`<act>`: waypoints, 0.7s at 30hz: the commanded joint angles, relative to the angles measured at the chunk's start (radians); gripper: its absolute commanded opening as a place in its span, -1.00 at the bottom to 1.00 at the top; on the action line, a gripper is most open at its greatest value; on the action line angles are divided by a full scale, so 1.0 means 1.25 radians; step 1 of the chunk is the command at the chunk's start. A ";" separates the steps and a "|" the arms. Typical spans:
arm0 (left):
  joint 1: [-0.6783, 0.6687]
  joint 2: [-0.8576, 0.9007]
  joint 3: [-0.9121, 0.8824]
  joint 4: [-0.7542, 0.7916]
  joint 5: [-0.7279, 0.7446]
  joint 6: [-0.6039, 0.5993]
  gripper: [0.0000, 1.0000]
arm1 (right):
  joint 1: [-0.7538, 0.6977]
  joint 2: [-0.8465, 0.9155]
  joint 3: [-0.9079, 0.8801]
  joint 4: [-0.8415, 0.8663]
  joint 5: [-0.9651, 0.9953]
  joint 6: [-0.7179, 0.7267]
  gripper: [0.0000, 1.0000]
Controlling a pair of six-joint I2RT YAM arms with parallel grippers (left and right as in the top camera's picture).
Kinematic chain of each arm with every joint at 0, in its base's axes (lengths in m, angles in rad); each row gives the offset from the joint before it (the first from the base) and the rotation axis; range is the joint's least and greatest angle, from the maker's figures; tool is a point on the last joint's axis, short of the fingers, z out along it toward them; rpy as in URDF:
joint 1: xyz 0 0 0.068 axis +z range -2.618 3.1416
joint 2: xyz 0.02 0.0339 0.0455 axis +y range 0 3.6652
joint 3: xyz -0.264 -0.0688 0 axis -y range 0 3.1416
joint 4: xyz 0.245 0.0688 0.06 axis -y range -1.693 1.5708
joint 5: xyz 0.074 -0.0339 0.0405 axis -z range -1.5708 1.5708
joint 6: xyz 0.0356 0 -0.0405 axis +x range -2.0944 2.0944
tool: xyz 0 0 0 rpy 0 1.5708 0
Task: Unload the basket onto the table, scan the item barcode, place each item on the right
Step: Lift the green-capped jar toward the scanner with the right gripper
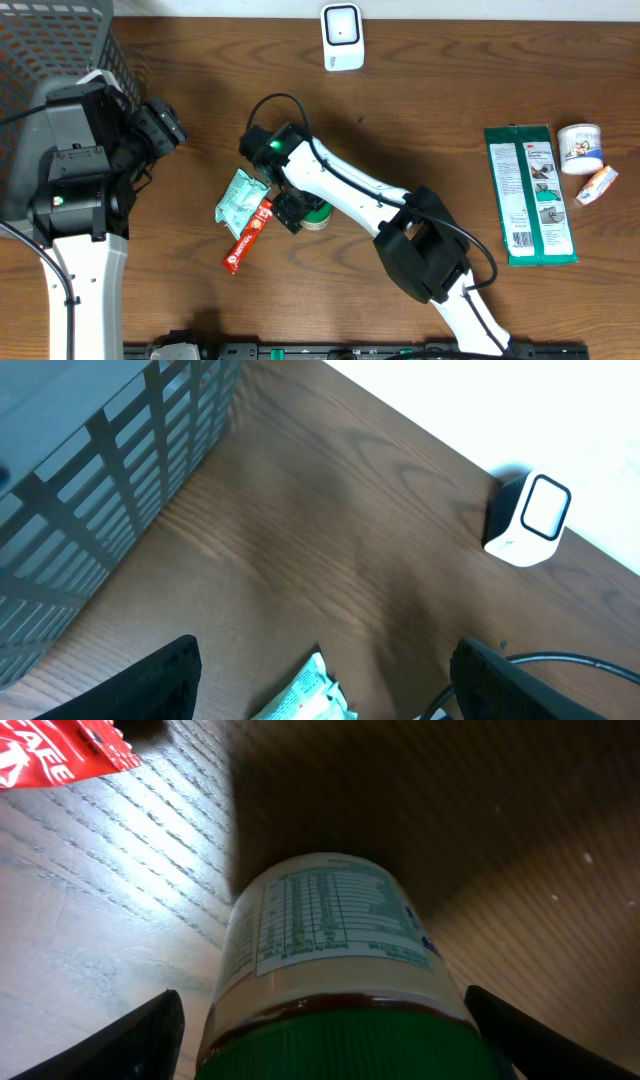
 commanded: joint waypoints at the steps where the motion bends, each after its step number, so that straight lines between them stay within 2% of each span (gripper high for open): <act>1: 0.003 0.002 0.002 0.001 -0.010 -0.001 0.63 | 0.002 -0.002 0.009 0.003 0.039 0.008 0.60; 4: 0.003 0.002 0.002 0.001 -0.010 -0.001 0.63 | 0.000 -0.002 0.009 -0.006 0.030 0.008 0.49; 5: 0.003 0.002 0.002 0.001 -0.010 -0.001 0.63 | 0.000 -0.002 0.009 -0.011 0.030 0.008 0.37; 6: 0.003 0.002 0.002 0.001 -0.010 -0.001 0.63 | 0.000 -0.002 0.009 -0.012 0.030 0.008 0.34; 8: 0.003 0.002 0.002 0.001 -0.010 -0.001 0.63 | 0.000 -0.002 0.012 -0.012 0.013 0.008 0.34; 12: 0.003 0.002 0.002 0.001 -0.010 -0.001 0.63 | -0.020 -0.002 0.026 -0.015 -0.071 0.016 0.49; 21: 0.003 0.002 0.002 0.001 -0.010 -0.001 0.63 | -0.055 -0.005 0.069 -0.049 -0.099 0.026 0.28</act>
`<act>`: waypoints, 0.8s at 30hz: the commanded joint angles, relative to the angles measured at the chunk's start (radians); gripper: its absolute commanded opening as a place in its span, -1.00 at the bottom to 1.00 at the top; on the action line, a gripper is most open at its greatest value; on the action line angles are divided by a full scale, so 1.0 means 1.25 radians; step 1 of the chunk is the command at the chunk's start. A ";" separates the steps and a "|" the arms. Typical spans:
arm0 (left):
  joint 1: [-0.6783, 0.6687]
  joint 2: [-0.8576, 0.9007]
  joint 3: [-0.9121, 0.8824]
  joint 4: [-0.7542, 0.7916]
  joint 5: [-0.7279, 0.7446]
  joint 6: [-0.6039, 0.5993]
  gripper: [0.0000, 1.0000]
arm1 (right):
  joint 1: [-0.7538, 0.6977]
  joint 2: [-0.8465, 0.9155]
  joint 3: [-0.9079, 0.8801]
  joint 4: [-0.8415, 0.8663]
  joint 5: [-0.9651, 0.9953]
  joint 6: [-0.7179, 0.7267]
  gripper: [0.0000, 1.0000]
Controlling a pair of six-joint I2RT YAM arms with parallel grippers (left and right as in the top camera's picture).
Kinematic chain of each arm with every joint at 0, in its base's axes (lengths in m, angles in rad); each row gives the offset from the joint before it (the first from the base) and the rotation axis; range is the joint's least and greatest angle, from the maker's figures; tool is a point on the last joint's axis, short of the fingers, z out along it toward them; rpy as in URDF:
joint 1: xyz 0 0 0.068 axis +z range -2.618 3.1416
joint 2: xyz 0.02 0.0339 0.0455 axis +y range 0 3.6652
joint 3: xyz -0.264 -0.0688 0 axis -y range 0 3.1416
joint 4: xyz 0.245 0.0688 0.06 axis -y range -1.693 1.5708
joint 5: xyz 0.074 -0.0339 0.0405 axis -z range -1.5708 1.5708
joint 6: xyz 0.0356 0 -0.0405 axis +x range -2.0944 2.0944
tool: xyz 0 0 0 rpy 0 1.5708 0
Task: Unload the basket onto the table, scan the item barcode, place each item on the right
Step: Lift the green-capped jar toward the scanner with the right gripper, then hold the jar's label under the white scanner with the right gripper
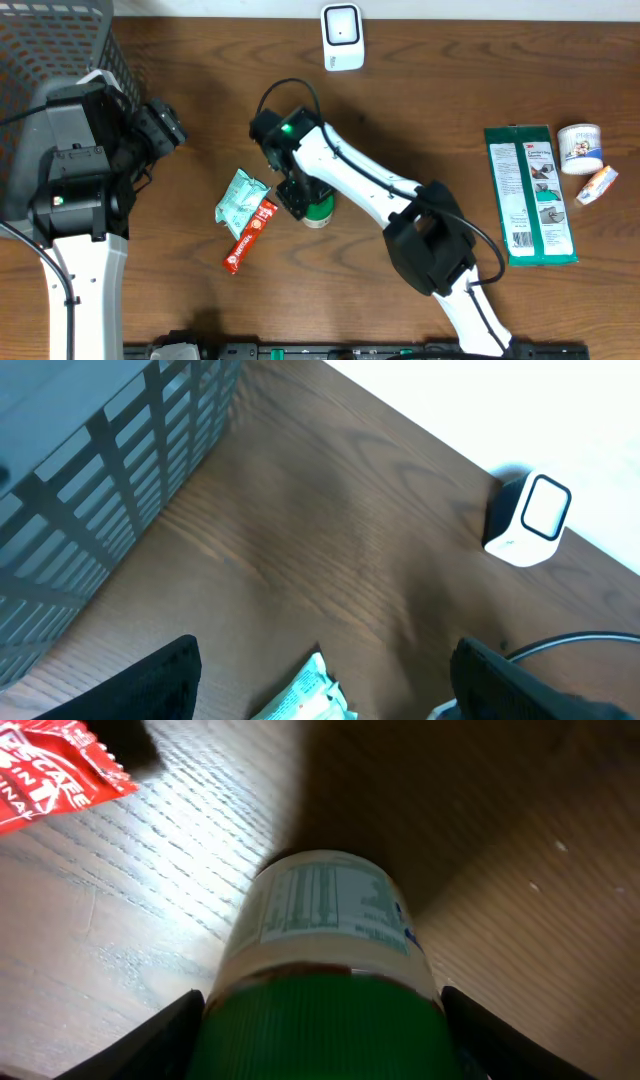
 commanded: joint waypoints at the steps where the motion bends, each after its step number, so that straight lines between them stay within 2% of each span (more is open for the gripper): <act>1: 0.003 0.002 0.002 0.001 -0.010 -0.001 0.63 | -0.003 -0.005 0.021 -0.014 -0.016 0.008 0.23; 6: 0.003 0.002 0.002 0.001 -0.010 -0.001 0.63 | -0.003 -0.009 0.049 -0.017 -0.016 0.008 0.01; 9: 0.003 0.002 0.002 0.001 -0.010 -0.001 0.63 | -0.001 -0.047 0.076 -0.013 -0.016 0.008 -0.02; 11: 0.003 0.002 0.002 0.001 -0.010 -0.001 0.63 | 0.001 -0.132 0.078 0.004 -0.015 0.003 -0.24; 12: 0.003 0.002 0.002 0.001 -0.010 -0.001 0.63 | 0.001 -0.164 0.078 0.009 -0.008 0.002 -0.44; 15: 0.003 0.002 0.002 0.001 -0.010 -0.001 0.63 | -0.001 -0.261 0.077 0.025 0.036 0.002 -0.56; 16: 0.003 0.002 0.002 0.001 -0.010 -0.001 0.63 | -0.002 -0.280 0.077 0.026 0.052 0.005 -0.66; 17: 0.003 0.002 0.002 0.001 -0.010 -0.001 0.63 | -0.007 -0.314 0.077 0.025 0.076 0.009 -0.92; 18: 0.003 0.002 0.002 0.001 -0.010 -0.001 0.63 | -0.011 -0.337 0.077 0.025 0.087 0.011 -0.97; 24: 0.003 0.002 0.002 0.001 -0.010 -0.001 0.63 | -0.069 -0.426 0.077 0.064 0.134 0.011 -0.97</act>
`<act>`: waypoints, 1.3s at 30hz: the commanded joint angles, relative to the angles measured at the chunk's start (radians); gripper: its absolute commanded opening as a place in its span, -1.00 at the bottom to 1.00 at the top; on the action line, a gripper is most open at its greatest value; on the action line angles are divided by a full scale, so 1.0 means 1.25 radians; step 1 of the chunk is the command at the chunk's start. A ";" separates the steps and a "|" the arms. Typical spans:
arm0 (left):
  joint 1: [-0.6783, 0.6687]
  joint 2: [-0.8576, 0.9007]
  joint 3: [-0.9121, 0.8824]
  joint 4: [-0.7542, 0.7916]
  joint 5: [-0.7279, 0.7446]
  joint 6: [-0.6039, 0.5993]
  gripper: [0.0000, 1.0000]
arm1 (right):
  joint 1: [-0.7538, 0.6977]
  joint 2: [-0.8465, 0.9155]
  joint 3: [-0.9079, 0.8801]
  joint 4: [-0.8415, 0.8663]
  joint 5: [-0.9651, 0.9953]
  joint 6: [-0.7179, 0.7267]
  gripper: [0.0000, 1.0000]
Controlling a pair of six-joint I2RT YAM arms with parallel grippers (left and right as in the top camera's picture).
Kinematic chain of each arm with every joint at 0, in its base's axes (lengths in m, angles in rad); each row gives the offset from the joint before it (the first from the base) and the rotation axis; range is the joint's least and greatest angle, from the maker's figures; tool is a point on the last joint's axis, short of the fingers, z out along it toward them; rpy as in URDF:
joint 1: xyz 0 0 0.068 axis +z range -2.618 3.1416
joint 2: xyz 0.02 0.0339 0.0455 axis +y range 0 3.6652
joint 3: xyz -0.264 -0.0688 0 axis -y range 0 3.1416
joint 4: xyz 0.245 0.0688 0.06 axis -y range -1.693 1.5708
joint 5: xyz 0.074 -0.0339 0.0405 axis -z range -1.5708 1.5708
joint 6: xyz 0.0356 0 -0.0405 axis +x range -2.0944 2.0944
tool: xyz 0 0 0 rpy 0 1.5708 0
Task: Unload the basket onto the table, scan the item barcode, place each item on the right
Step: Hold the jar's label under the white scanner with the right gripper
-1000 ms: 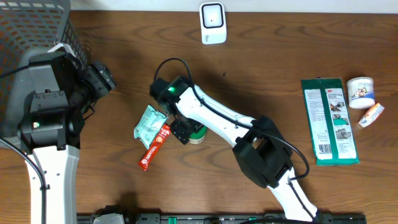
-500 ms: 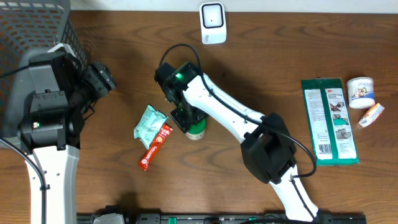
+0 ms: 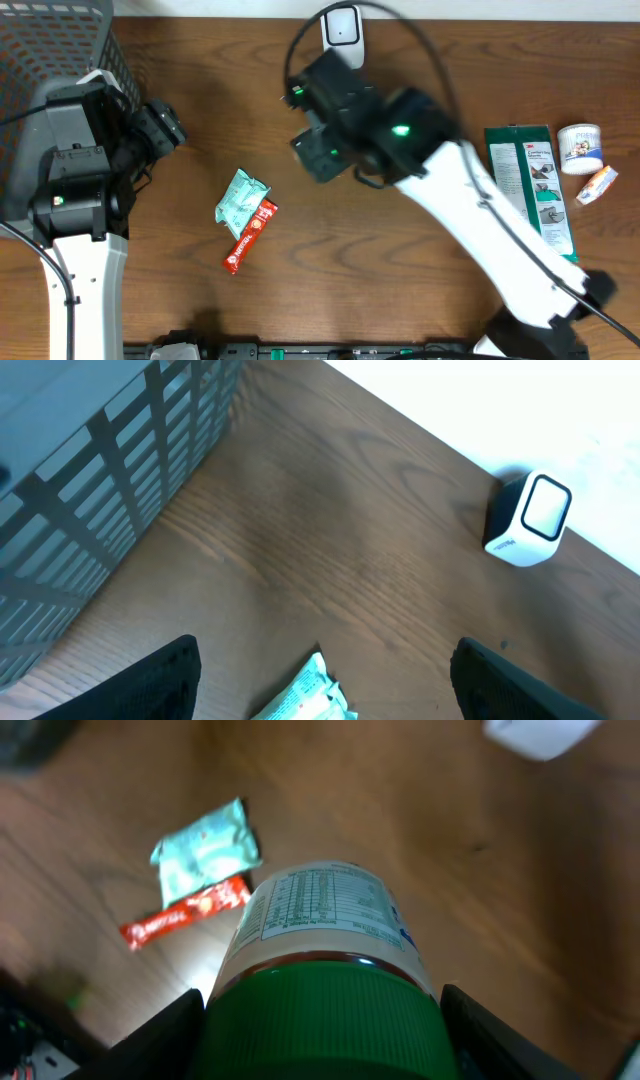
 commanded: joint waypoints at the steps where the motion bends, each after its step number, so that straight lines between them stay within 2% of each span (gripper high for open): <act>1: 0.003 0.002 0.002 0.001 -0.010 -0.001 0.63 | -0.045 -0.009 0.008 0.034 0.082 0.007 -0.98; 5: 0.003 0.002 0.002 0.001 -0.010 -0.001 0.63 | -0.077 -0.008 -0.004 0.141 0.185 0.027 -0.97; 6: 0.003 0.002 0.002 0.001 -0.010 -0.001 0.63 | -0.083 -0.008 -0.020 0.244 0.266 0.028 -0.98; 8: 0.003 0.002 0.002 0.001 -0.010 -0.001 0.63 | -0.087 -0.008 -0.041 0.323 0.312 0.034 -0.98; 15: 0.003 0.002 0.002 0.001 -0.010 -0.001 0.63 | -0.155 -0.002 -0.184 0.649 0.321 0.032 -0.98; 19: 0.003 0.002 0.002 0.000 -0.010 -0.001 0.63 | -0.201 0.033 -0.262 0.855 0.315 -0.099 -0.98; 24: 0.003 0.002 0.002 0.001 -0.010 -0.001 0.62 | -0.219 0.118 -0.270 1.004 0.304 -0.175 -0.98; 29: 0.003 0.002 0.002 0.001 -0.010 -0.001 0.63 | -0.219 0.237 -0.270 1.212 0.282 -0.296 -0.98; 39: 0.003 0.002 0.002 0.001 -0.010 -0.001 0.63 | -0.219 0.416 -0.270 1.503 0.282 -0.499 -0.98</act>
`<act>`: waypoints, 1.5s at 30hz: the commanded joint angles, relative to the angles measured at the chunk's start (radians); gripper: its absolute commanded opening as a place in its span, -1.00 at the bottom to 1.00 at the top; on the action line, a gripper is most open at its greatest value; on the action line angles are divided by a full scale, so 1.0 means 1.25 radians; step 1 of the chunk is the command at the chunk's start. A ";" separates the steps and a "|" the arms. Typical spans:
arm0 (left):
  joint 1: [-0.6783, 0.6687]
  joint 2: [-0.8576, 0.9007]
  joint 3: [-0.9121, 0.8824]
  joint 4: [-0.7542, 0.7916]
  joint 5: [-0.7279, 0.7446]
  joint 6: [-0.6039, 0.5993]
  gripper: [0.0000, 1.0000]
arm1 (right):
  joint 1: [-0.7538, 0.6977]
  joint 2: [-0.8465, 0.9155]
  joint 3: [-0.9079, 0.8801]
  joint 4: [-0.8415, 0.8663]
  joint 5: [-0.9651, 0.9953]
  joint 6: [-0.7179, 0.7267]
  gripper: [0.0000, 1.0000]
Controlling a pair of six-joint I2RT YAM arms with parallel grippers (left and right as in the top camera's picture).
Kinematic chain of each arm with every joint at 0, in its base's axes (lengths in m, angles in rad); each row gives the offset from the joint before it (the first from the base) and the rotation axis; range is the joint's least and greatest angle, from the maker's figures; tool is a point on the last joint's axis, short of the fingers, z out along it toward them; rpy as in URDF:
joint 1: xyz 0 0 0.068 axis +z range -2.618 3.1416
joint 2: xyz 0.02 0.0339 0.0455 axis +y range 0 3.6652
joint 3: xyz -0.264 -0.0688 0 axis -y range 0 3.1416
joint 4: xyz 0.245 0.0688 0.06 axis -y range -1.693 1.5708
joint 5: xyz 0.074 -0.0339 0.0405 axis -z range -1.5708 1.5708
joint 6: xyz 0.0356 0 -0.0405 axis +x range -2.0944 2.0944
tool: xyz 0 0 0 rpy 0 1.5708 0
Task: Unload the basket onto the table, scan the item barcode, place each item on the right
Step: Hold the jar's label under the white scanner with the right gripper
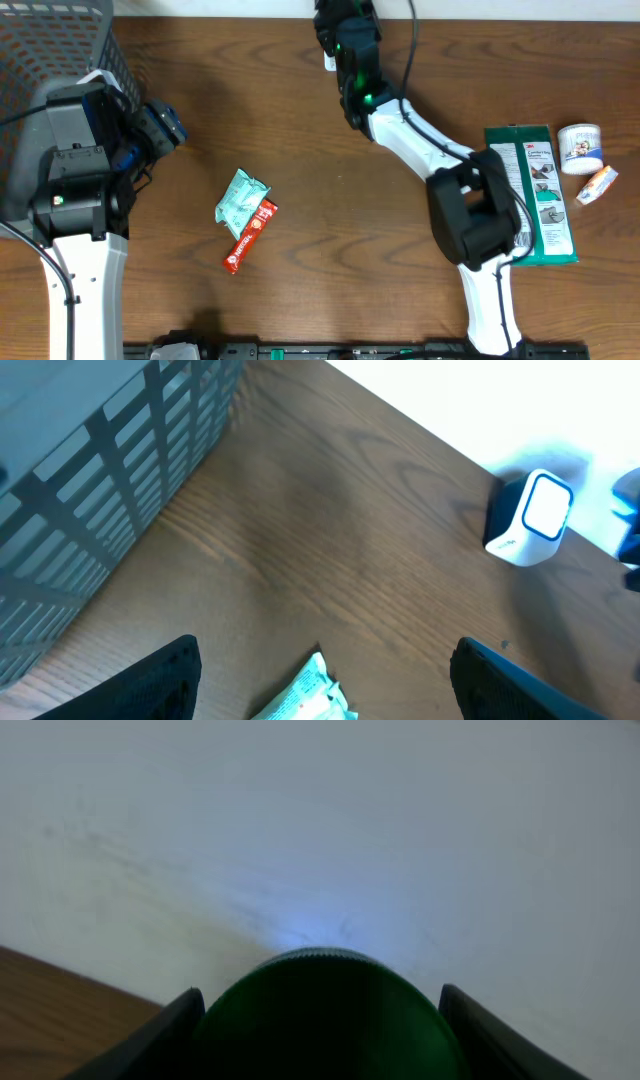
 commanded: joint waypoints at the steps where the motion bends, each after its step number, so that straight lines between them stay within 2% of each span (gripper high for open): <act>1: 0.003 0.001 0.002 0.001 -0.010 -0.001 0.63 | 0.000 0.034 0.011 0.070 -0.002 -0.137 -0.98; 5: 0.003 0.001 0.002 0.001 -0.010 -0.001 0.63 | 0.000 0.067 0.011 0.097 -0.053 -0.230 -0.98; 15: 0.003 0.001 0.002 0.001 -0.010 -0.001 0.63 | 0.000 0.086 0.011 0.098 -0.105 -0.232 -0.98; 23: 0.003 0.001 0.002 0.001 -0.010 -0.001 0.63 | -0.023 0.160 0.012 0.196 -0.104 -0.236 -0.97; 32: 0.003 0.001 0.002 0.001 -0.010 -0.001 0.63 | -0.027 0.169 0.012 0.240 -0.102 -0.235 -0.98; 40: 0.003 0.001 0.002 0.001 -0.010 -0.001 0.63 | -0.024 0.156 0.012 0.343 -0.061 -0.121 -0.99; 45: 0.003 0.001 0.002 0.001 -0.010 -0.001 0.63 | -0.013 0.055 0.012 0.227 -0.064 -0.045 -0.98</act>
